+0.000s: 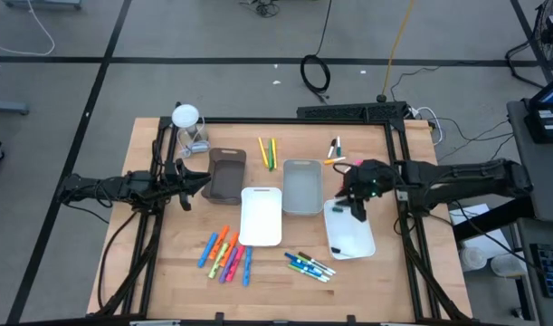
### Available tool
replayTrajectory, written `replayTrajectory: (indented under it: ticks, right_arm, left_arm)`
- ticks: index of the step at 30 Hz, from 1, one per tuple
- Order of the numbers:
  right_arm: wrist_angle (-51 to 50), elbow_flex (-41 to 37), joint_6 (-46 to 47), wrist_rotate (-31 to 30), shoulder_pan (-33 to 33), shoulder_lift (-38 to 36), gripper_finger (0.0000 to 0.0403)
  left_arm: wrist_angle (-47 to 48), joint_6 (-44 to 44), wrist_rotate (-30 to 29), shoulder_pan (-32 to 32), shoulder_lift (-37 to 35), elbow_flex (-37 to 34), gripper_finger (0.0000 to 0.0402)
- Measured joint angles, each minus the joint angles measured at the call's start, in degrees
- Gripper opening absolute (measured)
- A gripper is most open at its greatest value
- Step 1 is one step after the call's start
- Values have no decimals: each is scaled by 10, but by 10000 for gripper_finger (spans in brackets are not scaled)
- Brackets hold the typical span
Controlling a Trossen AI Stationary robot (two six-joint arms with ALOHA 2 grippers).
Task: Pick & Place Markers
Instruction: Put the orange mini marker into the right white bin
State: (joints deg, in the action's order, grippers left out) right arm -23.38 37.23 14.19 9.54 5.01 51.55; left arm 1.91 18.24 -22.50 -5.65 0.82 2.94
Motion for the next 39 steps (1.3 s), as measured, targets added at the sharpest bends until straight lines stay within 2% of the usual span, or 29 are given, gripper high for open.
replayTrajectory:
  ticks: [7, 10, 14, 17, 30, 39]
  right_arm:
    - [-35, 0, -133, -145, 74, -6, 121]
    - [-74, 0, -188, -171, 119, 4, 124]
    - [-124, 0, -235, -141, 173, 39, 129]
    - [-115, 0, -263, -111, 189, 71, 129]
    - [-74, 1, -344, -101, 213, 205, 130]
    - [-67, 2, -361, -56, 213, 242, 130]
  left_arm:
    - [0, 0, 0, 0, 0, 0, 79]
    - [0, 0, 0, 0, 0, 0, 79]
    - [0, 0, 0, 0, 0, 0, 79]
    - [0, 0, 0, 0, 0, 0, 79]
    - [0, 0, 0, 0, 0, 0, 79]
    - [0, 0, 0, 0, 0, 0, 79]
